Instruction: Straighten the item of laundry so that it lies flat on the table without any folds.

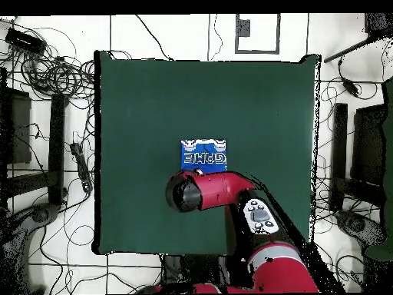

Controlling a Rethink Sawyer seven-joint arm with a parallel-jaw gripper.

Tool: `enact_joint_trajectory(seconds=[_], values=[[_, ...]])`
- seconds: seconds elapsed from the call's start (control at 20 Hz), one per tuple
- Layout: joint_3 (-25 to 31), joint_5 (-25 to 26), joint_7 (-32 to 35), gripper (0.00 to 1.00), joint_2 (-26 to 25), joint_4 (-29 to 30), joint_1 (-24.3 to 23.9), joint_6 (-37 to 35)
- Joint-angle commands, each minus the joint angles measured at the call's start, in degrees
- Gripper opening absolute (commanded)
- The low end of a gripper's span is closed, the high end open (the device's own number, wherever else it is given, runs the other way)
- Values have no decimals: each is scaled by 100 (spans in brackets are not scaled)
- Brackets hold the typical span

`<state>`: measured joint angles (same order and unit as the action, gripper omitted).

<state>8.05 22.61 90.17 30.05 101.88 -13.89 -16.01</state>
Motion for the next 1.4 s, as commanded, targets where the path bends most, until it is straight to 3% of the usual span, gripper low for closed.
enact_joint_trajectory(seconds=[0.05, 0.45, 1.4], values=[[854, 23, -324, 100, -469, -824, -95, -774], [1019, 192, -477, 100, -543, -911, -303, -895], [935, 536, -276, 100, -267, -246, -583, -728]])
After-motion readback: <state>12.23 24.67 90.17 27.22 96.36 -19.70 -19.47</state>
